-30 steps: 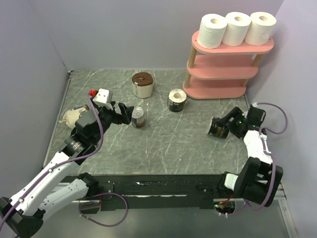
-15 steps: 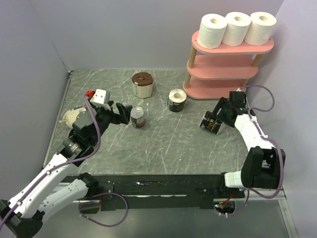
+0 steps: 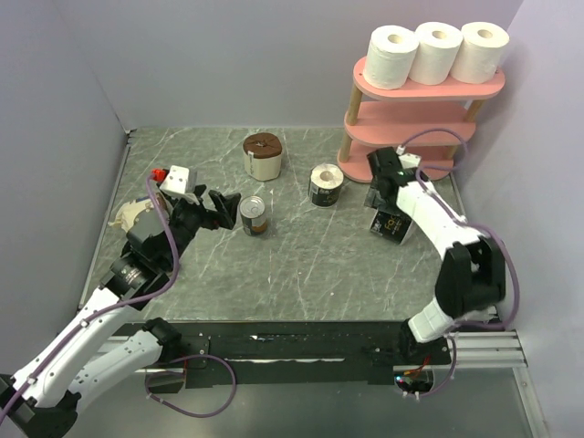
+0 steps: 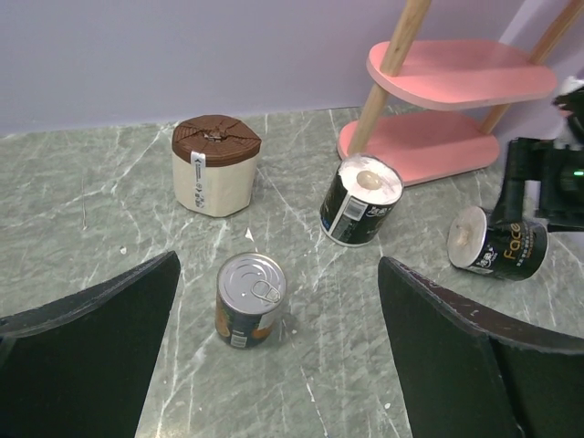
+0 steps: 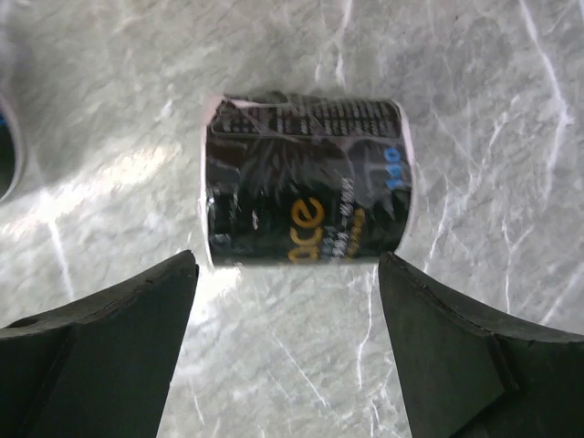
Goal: Place and organize the paper towels onto the shelf
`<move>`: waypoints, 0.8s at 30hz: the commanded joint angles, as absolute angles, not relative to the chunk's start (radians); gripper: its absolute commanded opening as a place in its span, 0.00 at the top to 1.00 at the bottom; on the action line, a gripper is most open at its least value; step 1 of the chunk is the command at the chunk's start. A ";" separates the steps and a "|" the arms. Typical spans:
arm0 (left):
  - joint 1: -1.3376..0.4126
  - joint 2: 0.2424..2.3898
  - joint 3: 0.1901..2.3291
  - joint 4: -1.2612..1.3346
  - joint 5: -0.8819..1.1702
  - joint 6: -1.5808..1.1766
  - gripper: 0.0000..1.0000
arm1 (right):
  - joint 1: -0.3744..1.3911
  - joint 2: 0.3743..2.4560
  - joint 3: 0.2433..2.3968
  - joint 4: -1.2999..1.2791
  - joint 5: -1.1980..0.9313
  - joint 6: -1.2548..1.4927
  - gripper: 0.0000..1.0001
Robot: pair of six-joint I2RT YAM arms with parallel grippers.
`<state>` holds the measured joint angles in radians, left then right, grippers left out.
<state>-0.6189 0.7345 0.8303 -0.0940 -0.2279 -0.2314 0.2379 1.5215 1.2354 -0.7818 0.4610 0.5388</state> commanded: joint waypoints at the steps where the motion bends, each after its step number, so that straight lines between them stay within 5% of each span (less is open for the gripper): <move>1: -0.623 0.709 0.841 -0.069 -0.239 -0.247 0.04 | 0.268 1.652 1.348 -0.908 0.630 0.620 0.12; 24: -0.621 0.713 0.842 -0.072 -0.239 -0.241 0.04 | 0.305 1.921 1.434 -1.088 0.891 0.683 0.07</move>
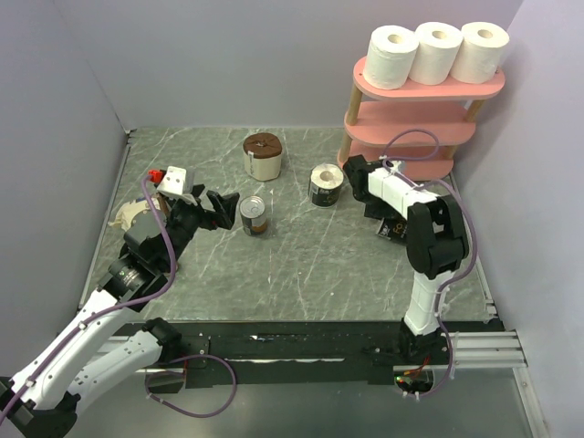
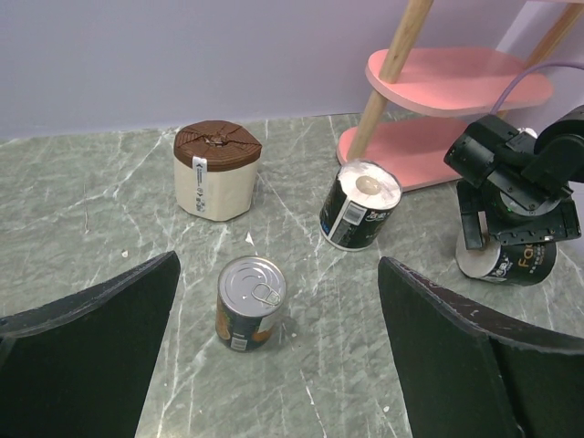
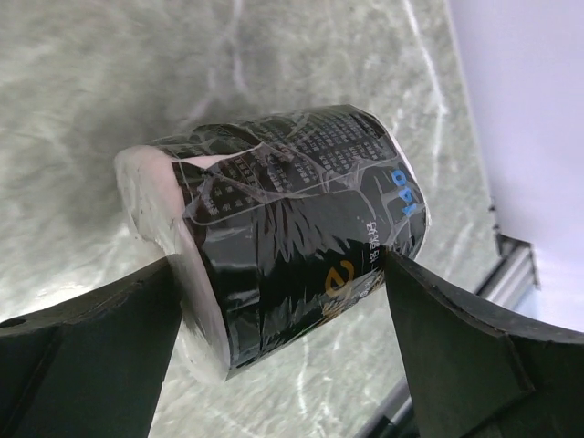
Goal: Place and organize the paper towels onto the shelf
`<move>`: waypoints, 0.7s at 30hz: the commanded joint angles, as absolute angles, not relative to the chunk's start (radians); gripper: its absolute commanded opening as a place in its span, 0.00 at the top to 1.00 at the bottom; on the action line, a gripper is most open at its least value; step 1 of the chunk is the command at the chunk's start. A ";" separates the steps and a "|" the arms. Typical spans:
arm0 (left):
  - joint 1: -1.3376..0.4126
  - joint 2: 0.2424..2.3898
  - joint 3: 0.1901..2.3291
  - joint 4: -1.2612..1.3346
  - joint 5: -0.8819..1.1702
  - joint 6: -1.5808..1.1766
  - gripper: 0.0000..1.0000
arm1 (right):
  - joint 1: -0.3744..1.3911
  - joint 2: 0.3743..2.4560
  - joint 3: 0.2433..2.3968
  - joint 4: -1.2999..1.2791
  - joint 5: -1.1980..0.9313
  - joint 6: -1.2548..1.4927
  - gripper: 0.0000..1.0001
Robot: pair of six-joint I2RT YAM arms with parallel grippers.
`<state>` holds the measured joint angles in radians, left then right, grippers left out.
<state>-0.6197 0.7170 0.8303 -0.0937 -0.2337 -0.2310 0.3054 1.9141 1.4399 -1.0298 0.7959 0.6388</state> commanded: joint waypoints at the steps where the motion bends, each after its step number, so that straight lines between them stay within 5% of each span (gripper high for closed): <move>1: -0.621 0.713 0.842 -0.072 -0.241 -0.241 0.04 | 0.304 1.913 1.419 -1.078 0.888 0.666 0.07; 10: -0.621 0.709 0.841 -0.069 -0.245 -0.239 0.04 | 0.229 1.688 1.223 -0.802 0.740 0.503 0.26; 21: -0.618 0.716 0.841 -0.069 -0.229 -0.242 0.04 | -0.139 1.315 0.873 -0.427 0.195 0.425 0.30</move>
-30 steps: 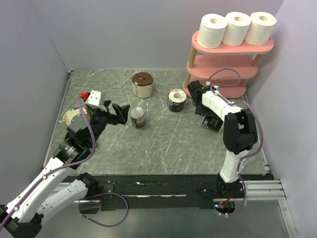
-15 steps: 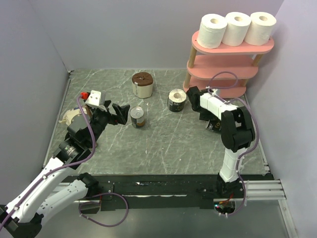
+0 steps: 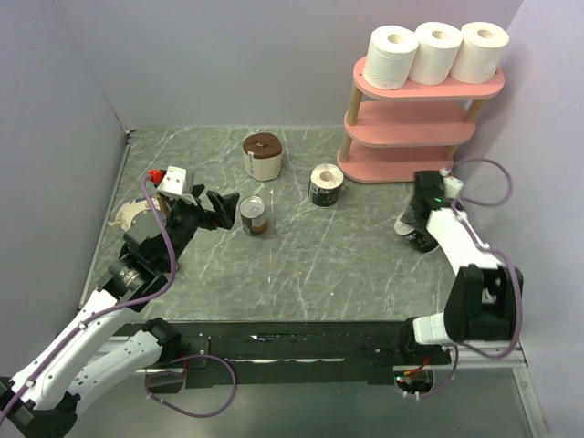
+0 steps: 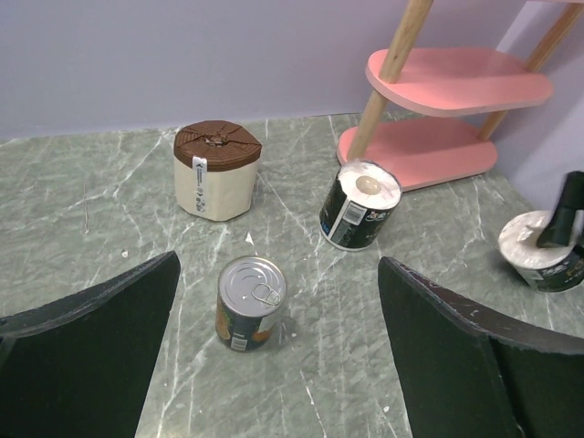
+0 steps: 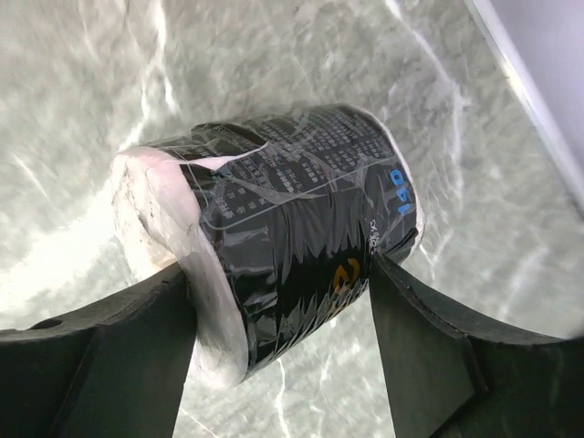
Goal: Place and organize the paper towels onto the shelf
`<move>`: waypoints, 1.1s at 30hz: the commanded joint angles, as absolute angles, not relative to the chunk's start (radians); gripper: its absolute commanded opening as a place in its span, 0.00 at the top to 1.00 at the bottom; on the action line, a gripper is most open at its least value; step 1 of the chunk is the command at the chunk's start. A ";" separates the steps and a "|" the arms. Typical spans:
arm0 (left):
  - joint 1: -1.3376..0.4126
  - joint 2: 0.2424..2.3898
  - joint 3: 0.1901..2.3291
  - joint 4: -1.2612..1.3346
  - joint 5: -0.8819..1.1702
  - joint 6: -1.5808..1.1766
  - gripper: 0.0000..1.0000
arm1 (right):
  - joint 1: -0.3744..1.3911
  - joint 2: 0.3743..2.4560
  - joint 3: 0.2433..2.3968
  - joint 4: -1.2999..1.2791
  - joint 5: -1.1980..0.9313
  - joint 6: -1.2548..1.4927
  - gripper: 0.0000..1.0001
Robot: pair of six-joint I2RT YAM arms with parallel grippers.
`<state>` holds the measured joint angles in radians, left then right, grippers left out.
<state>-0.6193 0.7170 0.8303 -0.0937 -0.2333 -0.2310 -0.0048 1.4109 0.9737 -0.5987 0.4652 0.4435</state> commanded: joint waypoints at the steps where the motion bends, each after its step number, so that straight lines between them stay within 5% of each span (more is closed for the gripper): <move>1: -0.618 0.718 0.842 -0.069 -0.227 -0.242 0.04 | -0.168 1.295 0.829 -0.376 0.107 0.422 0.30; 13: -0.620 0.718 0.841 -0.072 -0.238 -0.239 0.04 | -0.249 1.272 0.724 -0.137 -0.422 0.499 0.28; 21: -0.620 0.723 0.841 -0.071 -0.233 -0.238 0.04 | -0.249 1.269 0.764 -0.218 -0.359 0.474 0.17; 33: -0.620 0.730 0.842 -0.072 -0.227 -0.239 0.04 | -0.249 1.287 0.792 -0.279 -0.265 0.472 0.27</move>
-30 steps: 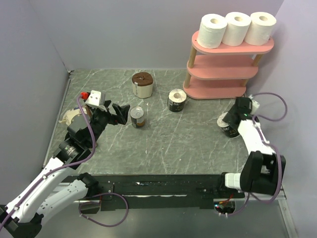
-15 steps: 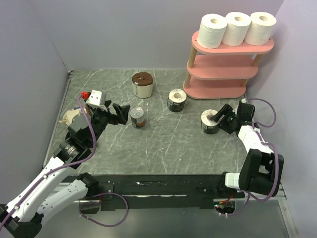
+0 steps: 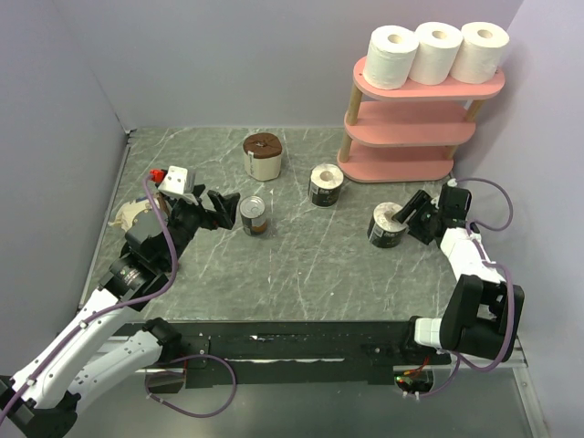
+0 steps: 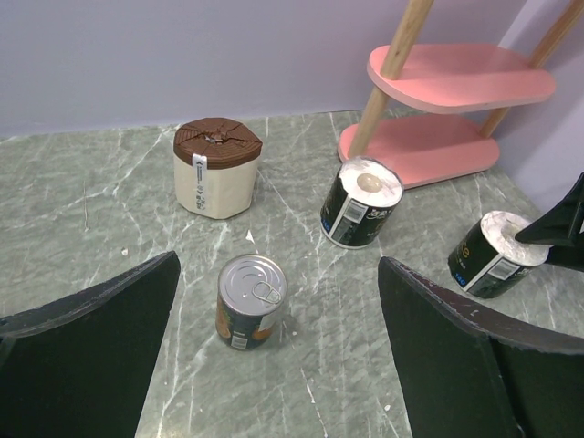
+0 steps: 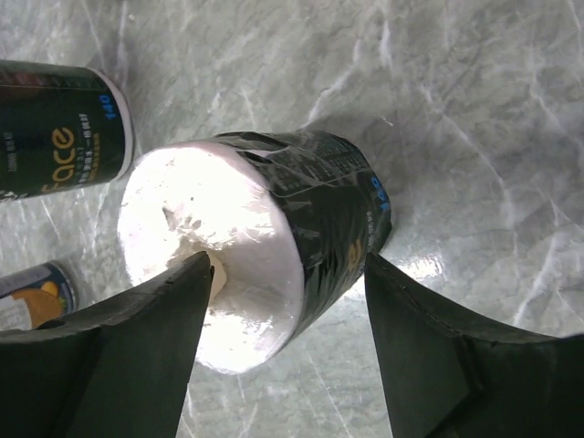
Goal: Place and organize the paper towels onto the shelf
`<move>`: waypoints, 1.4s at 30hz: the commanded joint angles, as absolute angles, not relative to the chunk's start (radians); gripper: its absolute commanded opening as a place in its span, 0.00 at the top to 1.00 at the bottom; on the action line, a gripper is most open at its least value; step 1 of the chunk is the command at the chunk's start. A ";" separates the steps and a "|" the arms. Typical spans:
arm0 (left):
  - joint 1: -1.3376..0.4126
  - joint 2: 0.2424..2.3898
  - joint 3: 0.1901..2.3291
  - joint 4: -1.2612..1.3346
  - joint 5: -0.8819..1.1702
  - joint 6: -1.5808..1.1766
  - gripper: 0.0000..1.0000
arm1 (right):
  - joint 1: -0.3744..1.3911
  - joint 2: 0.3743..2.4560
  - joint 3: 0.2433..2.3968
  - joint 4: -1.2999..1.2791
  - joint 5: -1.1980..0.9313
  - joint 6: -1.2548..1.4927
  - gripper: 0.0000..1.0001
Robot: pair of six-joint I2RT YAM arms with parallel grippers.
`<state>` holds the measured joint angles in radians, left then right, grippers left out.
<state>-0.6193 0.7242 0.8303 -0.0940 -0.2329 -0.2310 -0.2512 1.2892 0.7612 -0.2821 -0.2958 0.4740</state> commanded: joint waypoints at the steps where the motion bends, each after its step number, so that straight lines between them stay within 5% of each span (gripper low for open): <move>1: -0.620 0.732 0.844 -0.074 -0.227 -0.239 0.04 | -0.249 1.295 0.793 -0.279 -0.265 0.476 0.27; 12: -0.620 0.733 0.845 -0.075 -0.235 -0.238 0.04 | -0.239 1.339 0.776 -0.236 -0.278 0.514 0.35; 21: -0.620 0.727 0.845 -0.077 -0.233 -0.236 0.04 | -0.233 1.319 0.801 -0.206 -0.308 0.572 0.57; 42: -0.618 0.723 0.845 -0.074 -0.221 -0.236 0.04 | -0.224 1.299 1.064 -0.061 -0.149 0.864 0.57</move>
<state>-0.6193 0.7326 0.8303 -0.0940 -0.2329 -0.2310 -0.2314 1.3312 0.9783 -0.1219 -0.2268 0.7864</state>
